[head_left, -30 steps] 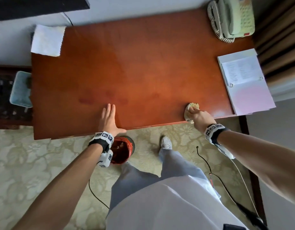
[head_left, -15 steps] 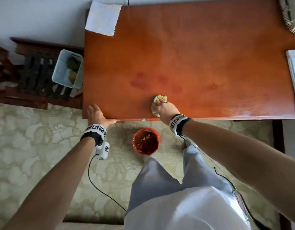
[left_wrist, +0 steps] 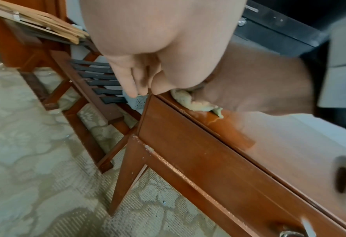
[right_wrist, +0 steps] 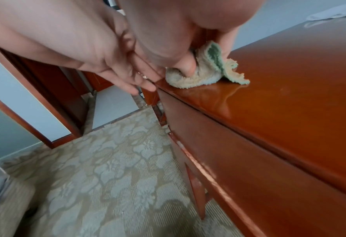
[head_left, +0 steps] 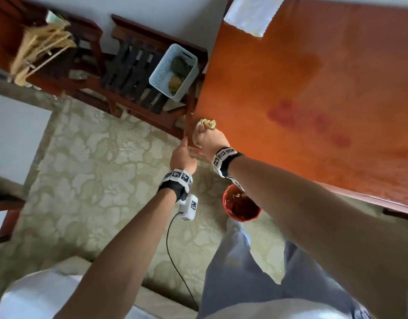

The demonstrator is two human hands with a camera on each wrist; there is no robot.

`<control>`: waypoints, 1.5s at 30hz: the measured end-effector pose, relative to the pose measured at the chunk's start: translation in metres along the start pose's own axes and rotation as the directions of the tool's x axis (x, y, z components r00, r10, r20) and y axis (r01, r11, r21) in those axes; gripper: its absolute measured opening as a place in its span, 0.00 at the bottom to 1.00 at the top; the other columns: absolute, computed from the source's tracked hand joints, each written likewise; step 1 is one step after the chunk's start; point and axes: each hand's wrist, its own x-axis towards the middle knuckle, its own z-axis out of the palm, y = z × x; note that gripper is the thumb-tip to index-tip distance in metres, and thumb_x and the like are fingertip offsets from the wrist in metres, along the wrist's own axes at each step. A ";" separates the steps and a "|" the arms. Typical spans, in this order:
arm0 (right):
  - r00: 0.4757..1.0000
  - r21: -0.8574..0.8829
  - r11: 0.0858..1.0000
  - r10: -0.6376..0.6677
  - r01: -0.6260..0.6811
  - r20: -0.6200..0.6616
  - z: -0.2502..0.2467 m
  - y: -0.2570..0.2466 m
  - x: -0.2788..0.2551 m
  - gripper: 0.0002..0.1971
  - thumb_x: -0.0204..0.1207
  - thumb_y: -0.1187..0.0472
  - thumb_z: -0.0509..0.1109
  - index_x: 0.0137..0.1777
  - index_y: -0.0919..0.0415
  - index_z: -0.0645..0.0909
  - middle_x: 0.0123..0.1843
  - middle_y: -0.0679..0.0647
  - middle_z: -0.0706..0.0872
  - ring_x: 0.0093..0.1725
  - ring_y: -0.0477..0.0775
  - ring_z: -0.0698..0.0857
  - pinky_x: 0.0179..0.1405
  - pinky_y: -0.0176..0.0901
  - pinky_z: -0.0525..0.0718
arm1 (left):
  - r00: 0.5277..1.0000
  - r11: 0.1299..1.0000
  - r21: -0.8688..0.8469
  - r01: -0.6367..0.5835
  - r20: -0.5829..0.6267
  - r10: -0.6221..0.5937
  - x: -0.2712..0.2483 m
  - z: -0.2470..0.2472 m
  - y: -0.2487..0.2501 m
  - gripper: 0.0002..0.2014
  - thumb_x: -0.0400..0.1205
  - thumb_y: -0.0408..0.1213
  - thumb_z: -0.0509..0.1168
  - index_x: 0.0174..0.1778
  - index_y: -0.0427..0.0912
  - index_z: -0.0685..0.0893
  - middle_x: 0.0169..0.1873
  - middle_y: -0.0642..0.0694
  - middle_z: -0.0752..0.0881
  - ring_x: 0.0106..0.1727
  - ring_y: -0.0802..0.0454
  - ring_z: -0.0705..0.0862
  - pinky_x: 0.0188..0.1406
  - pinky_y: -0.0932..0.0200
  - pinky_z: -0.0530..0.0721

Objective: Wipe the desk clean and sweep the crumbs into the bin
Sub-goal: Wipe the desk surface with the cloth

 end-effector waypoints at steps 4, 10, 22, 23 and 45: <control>1.000 0.003 1.000 0.008 -0.008 -0.019 -0.007 -0.025 0.006 0.31 0.76 0.68 0.72 0.76 0.73 0.66 0.63 0.62 0.82 0.58 0.67 0.86 0.51 0.57 0.88 | 0.995 0.995 -0.037 0.096 -0.011 -0.096 -0.010 -0.010 -0.008 0.22 0.82 0.27 0.62 0.74 0.43 0.78 0.53 0.41 0.90 0.55 0.37 0.89 0.46 0.51 0.84; 0.992 0.028 0.999 -0.030 0.034 -0.119 0.014 0.014 -0.064 0.27 0.80 0.69 0.68 0.79 0.64 0.68 0.66 0.54 0.81 0.65 0.59 0.83 0.56 0.54 0.86 | 0.996 0.997 0.031 0.069 -0.054 -0.067 -0.034 -0.016 0.015 0.26 0.85 0.28 0.61 0.81 0.41 0.71 0.68 0.41 0.84 0.68 0.39 0.84 0.59 0.47 0.85; 0.938 0.222 0.927 0.332 -0.304 -0.101 0.065 0.224 -0.276 0.32 0.69 0.75 0.65 0.74 0.54 0.75 0.74 0.49 0.74 0.76 0.57 0.75 0.55 0.57 0.88 | 0.846 0.896 0.051 -0.440 0.358 0.395 -0.100 0.095 0.203 0.29 0.89 0.32 0.61 0.88 0.41 0.62 0.87 0.42 0.62 0.88 0.46 0.58 0.84 0.56 0.55; 0.916 0.243 0.902 0.388 -0.356 -0.099 0.066 0.242 -0.294 0.32 0.69 0.73 0.66 0.74 0.53 0.74 0.74 0.49 0.74 0.72 0.60 0.79 0.53 0.56 0.88 | 0.817 0.877 0.038 -0.480 0.383 0.431 -0.108 0.110 0.220 0.31 0.88 0.32 0.64 0.88 0.40 0.62 0.88 0.43 0.59 0.88 0.46 0.56 0.85 0.56 0.52; 0.653 0.412 0.616 0.754 -0.671 -0.064 0.134 0.540 -0.571 0.38 0.63 0.80 0.65 0.71 0.47 0.74 0.68 0.50 0.75 0.47 0.67 0.86 0.35 0.54 0.87 | 0.710 0.631 0.388 -0.671 0.582 0.396 -0.225 0.304 0.470 0.68 0.65 0.52 0.87 0.90 0.53 0.45 0.90 0.51 0.40 0.90 0.41 0.42 0.82 0.27 0.62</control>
